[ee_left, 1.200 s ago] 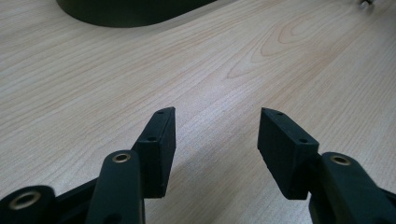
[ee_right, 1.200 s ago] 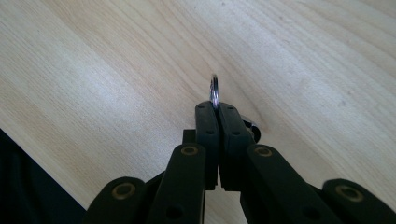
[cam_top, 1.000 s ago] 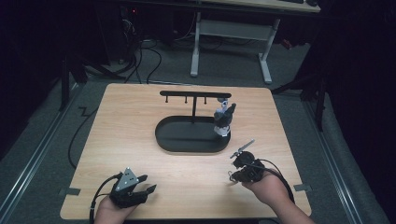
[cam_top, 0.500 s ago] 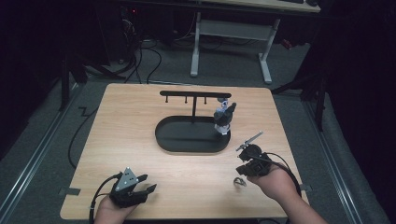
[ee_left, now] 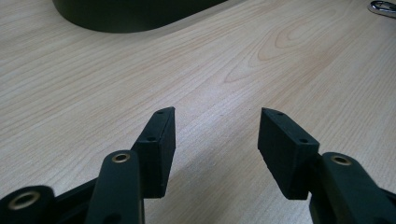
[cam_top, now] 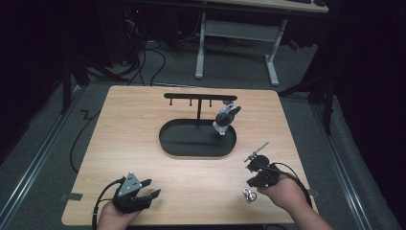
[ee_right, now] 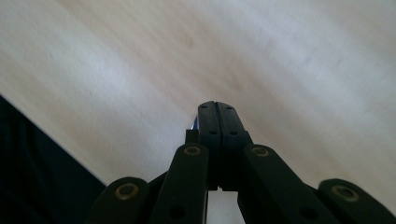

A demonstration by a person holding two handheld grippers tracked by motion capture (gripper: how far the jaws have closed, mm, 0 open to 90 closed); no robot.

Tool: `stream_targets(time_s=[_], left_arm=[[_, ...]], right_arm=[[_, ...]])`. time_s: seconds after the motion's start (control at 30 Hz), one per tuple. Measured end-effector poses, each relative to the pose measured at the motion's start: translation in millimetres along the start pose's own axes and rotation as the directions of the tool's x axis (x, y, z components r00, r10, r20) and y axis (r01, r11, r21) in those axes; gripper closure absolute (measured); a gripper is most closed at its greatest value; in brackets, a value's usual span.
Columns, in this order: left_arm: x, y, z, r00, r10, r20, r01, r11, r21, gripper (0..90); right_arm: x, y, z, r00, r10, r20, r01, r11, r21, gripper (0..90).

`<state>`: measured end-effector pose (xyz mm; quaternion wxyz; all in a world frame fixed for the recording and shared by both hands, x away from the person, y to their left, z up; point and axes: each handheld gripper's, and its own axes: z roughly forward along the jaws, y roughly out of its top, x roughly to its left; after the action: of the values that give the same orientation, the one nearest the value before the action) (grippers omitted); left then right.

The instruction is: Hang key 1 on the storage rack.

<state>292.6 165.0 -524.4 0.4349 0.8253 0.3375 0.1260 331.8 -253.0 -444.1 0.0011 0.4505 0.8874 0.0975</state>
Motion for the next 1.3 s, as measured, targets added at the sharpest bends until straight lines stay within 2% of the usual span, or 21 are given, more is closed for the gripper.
stream_targets(time_s=[0.07,0.1,0.13,0.2,0.27,0.33,0.37,0.4,0.43,0.47,0.53,0.7,0.87,0.97,1.0,1.07,1.1,1.17,1.3], left_arm=[[-0.2,-0.3,0.8,1.0,0.0,-0.001,0.0,1.0,0.002,47.2],[-0.1,-0.5,1.1,1.0,0.002,0.0,-0.002,1.0,0.005,47.2],[-0.5,-0.8,1.6,1.0,0.001,0.0,-0.001,1.0,0.006,47.2],[-1.2,-0.7,1.8,1.0,0.003,0.002,-0.003,0.9999,0.01,47.2],[-1.8,-0.8,2.3,1.0,0.005,0.003,-0.005,0.9999,0.01,47.2],[-2.0,-1.1,2.8,1.0,0.004,0.002,-0.004,0.9999,0.012,47.2],[-2.0,-1.2,3.0,1.0,0.0,0.002,0.0,0.9999,0.011,47.2],[-1.8,-1.2,3.1,1.0,0.001,0.002,-0.001,0.9999,0.012,47.2],[-1.6,-1.2,3.2,1.0,0.001,0.002,-0.001,0.9999,0.013,47.2],[-1.5,-1.1,3.4,1.0,0.001,0.002,-0.001,0.9999,0.013,47.2],[-1.7,-1.1,3.7,1.0,-0.001,0.003,0.0,0.9999,0.014,47.3],[-2.8,-1.0,5.1,1.0,0.004,0.005,-0.004,0.9998,0.021,47.3],[-3.3,-0.3,5.6,1.0,0.006,0.006,-0.006,0.9998,0.019,47.2],[-3.2,0.8,6.1,1.0,0.005,0.006,-0.005,0.9999,0.014,47.3],[-3.1,1.3,6.3,1.0,0.005,0.006,-0.006,0.9999,0.013,47.3],[-3.2,2.5,6.8,0.9999,0.008,0.007,-0.008,0.9999,0.01,47.3],[-3.4,3.3,7.2,0.9999,0.008,0.008,-0.008,0.9999,0.009,47.3],[-4.0,5.0,8.4,0.9999,0.012,0.008,-0.012,0.9999,0.002,47.4],[-5.5,7.1,10.7,0.9997,0.021,0.011,-0.021,0.9998,-0.003,47.4]], right_arm=[[-5.2,-6.3,8.3,0.9999,0.0,-0.016,0.001,1.0,0.027,66.2],[-7.9,-9.3,12.9,0.9997,-0.017,-0.018,0.017,0.999,0.035,62.2],[-5.6,-12.4,16.1,0.9991,0.038,-0.018,-0.037,0.997,0.073,58.7],[-12.2,-17.1,24.9,0.9992,-0.038,-0.012,0.039,0.996,0.077,56.9],[-14.6,-21.9,30.1,0.9994,-0.023,-0.026,0.025,0.995,0.092,57.4],[-16.6,-26.0,33.4,0.998,-0.002,-0.063,0.007,0.996,0.087,62.5],[-18.6,-27.6,34.7,0.9964,-0.023,-0.081,0.029,0.997,0.072,65.2],[-18.1,-29.3,34.8,0.9958,-0.009,-0.091,0.015,0.997,0.073,66.6],[-14.5,-30.7,33.9,0.9936,0.047,-0.103,-0.038,0.996,0.082,67.5],[-17.3,-31.4,35.2,0.9935,-0.004,-0.114,0.011,0.998,0.057,73.6],[-14.1,-33.0,34.7,0.9922,0.005,-0.124,0.003,0.998,0.064,78.6],[-9.4,-34.3,34.4,0.9914,-0.017,-0.13,0.023,0.999,0.046,88.9],[-8.5,-33.6,29.2,0.9938,-0.041,-0.104,0.044,0.999,0.024,89.3],[-6.6,-31.3,17.5,0.9961,-0.018,-0.086,0.019,1.0,0.01,89.4],[-8.5,-29.7,13.6,0.9961,-0.04,-0.078,0.039,0.999,-0.008,89.3],[-8.0,-27.2,4.0,0.9978,-0.022,-0.063,0.021,1.0,-0.023,89.4],[-9.3,-25.2,-0.4,0.9975,-0.035,-0.062,0.033,0.999,-0.034,89.3],[-9.2,-21.9,-9.5,0.9983,-0.027,-0.052,0.025,0.999,-0.039,89.4],[-9.0,-14.1,-23.5,0.9987,-0.041,-0.032,0.039,0.998,-0.041,89.3]])
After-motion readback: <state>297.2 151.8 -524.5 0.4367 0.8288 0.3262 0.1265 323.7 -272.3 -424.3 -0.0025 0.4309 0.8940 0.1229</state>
